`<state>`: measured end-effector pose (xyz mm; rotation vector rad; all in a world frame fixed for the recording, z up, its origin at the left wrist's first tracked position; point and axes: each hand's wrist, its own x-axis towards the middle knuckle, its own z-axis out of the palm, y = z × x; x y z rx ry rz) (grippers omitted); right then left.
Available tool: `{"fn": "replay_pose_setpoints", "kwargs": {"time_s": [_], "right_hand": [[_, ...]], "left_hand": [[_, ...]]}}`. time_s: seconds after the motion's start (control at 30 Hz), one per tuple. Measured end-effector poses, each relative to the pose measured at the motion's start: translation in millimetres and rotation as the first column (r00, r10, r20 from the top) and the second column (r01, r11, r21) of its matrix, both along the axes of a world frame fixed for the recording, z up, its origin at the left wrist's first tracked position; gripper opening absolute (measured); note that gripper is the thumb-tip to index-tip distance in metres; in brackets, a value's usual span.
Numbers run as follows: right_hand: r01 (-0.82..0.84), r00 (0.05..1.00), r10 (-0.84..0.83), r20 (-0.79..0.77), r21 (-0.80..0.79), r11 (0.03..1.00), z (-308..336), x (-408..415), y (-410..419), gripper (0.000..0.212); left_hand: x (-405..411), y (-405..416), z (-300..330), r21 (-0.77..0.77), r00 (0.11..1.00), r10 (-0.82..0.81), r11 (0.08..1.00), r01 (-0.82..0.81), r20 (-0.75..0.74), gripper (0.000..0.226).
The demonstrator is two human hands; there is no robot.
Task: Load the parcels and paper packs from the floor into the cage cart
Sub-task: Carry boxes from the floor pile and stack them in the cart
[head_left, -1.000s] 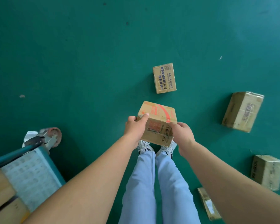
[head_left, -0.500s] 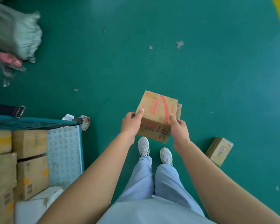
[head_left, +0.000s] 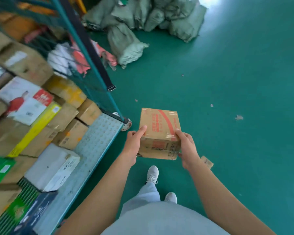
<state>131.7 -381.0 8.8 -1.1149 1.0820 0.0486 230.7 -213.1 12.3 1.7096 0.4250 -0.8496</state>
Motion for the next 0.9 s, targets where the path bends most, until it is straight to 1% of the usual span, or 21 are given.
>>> {"fn": "replay_pose_setpoints", "kwargs": {"time_s": [0.07,0.13,0.2,0.23,0.27,0.33,0.4,0.47,0.5,0.6,0.77,0.9], "right_hand": [[-0.108,0.993,0.107,0.047,0.037,0.993,7.7,5.6,16.5,0.042],[-0.227,0.972,0.218,0.081,0.112,0.967,15.8,12.9,37.5,0.05],[-0.324,0.945,0.305,0.12,0.195,0.926,21.8,20.2,62.0,0.057],[-0.376,0.925,0.351,0.146,0.223,0.899,26.6,24.9,75.4,0.057],[-0.431,0.901,0.4,0.168,0.23,0.873,32.7,30.7,90.2,0.054],[-0.485,0.873,0.449,0.191,0.235,0.843,37.9,40.3,110.5,0.051],[-0.557,0.828,0.515,0.222,0.214,0.803,45.6,52.7,133.5,0.055],[-0.617,0.784,0.576,0.232,0.184,0.765,51.6,70.4,161.1,0.054],[-0.63,0.774,0.593,0.222,0.17,0.758,54.2,78.1,171.5,0.053],[-0.677,0.732,0.648,0.207,0.118,0.727,56.4,103.7,201.5,0.055],[-0.719,0.682,0.697,0.219,0.031,0.694,61.6,170.2,269.9,0.05],[-0.71,0.683,0.693,0.231,-0.018,0.704,61.3,221.5,313.9,0.051]], "left_hand": [[-7.8,26.4,10.4,-0.025,0.994,0.107,0.994,-0.106,0.023,0.08],[-16.4,52.9,22.4,-0.035,0.977,0.209,0.978,-0.207,0.046,0.081],[-24.4,79.4,33.2,-0.05,0.944,0.321,0.947,-0.318,0.074,0.068],[-27.6,94.0,36.3,-0.063,0.92,0.381,0.924,-0.377,0.091,0.063],[-30.4,109.5,41.6,-0.085,0.894,0.437,0.899,-0.43,0.099,0.063],[-32.1,132.0,50.0,-0.125,0.86,0.497,0.866,-0.484,0.111,0.068],[-30.5,156.5,56.9,-0.159,0.816,0.562,0.825,-0.542,0.136,0.067],[-25.2,183.7,60.7,-0.188,0.766,0.626,0.778,-0.599,0.149,0.07],[-22.8,193.6,61.7,-0.195,0.753,0.639,0.767,-0.611,0.155,0.069],[-10.9,225.3,60.7,-0.22,0.736,0.66,0.748,-0.626,0.153,0.051],[33.0,292.3,72.7,-0.265,0.755,0.647,0.75,-0.606,0.107,0.053],[74.2,339.4,71.1,-0.273,0.776,0.625,0.763,-0.586,0.081,0.062]]}}
